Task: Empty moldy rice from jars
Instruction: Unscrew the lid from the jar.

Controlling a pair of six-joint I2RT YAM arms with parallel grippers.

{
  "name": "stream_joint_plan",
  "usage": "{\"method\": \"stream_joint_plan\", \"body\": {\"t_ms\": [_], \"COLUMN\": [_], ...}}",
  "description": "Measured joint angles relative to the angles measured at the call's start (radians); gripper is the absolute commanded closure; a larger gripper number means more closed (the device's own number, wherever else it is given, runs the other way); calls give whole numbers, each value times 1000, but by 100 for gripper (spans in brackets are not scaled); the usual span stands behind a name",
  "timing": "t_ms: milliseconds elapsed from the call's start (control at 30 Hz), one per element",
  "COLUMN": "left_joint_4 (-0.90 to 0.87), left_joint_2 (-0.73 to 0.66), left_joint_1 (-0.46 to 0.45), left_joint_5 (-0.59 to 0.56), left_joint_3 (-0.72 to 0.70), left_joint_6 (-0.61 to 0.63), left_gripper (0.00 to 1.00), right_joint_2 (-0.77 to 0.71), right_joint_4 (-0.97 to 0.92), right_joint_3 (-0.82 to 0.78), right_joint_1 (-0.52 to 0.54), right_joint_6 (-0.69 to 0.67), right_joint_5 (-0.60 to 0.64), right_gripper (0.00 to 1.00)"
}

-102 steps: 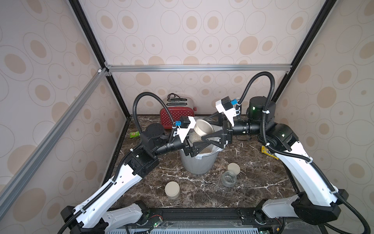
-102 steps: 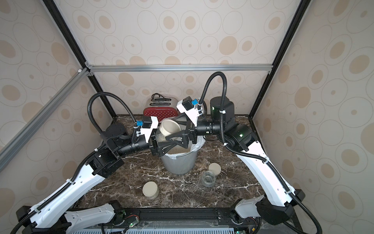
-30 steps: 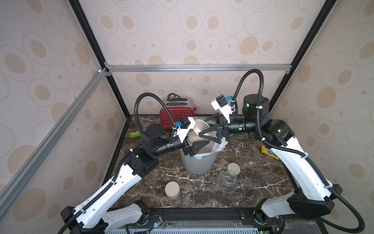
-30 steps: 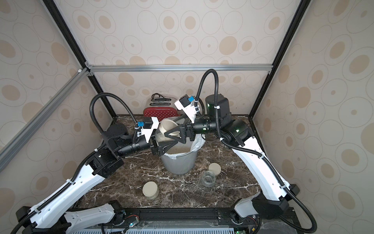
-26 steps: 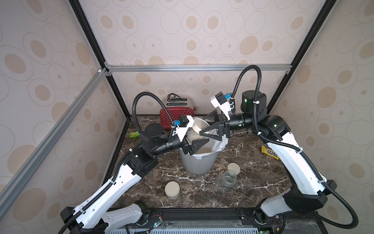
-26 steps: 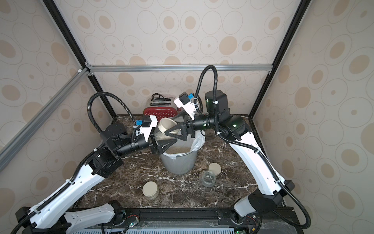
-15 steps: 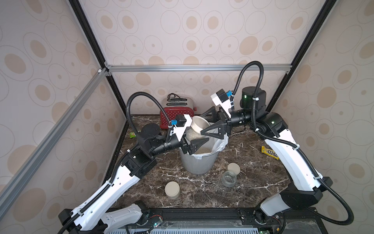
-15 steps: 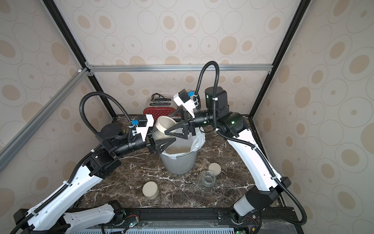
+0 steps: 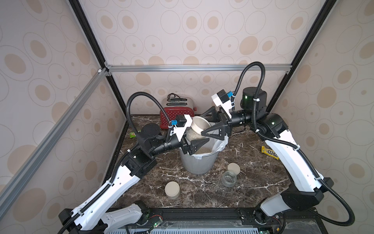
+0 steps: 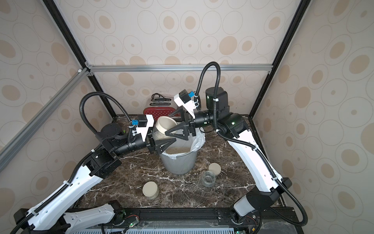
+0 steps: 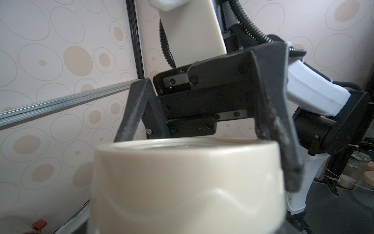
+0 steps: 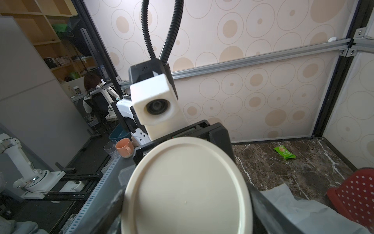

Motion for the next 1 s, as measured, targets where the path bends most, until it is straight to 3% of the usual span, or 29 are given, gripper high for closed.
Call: {"method": "stream_joint_plan", "body": {"t_ms": [200, 633, 800, 1000], "left_joint_4": [-14, -25, -28, -66], "left_joint_2": [20, 25, 25, 25], "left_joint_1": [-11, -11, -11, -11], "left_joint_5": [31, 36, 26, -2], "left_joint_3": [0, 0, 0, 0], "left_joint_6": [0, 1, 9, 43], "left_gripper": [58, 57, 57, 57], "right_joint_2": [-3, -37, -55, -111], "right_joint_4": [15, 51, 55, 21], "right_joint_3": [-3, -24, -23, -37], "right_joint_1": [16, 17, 17, 17], "right_joint_6": [-4, 16, 85, 224], "right_joint_5": [-14, 64, 166, 373], "right_gripper": [1, 1, 1, 1]}}
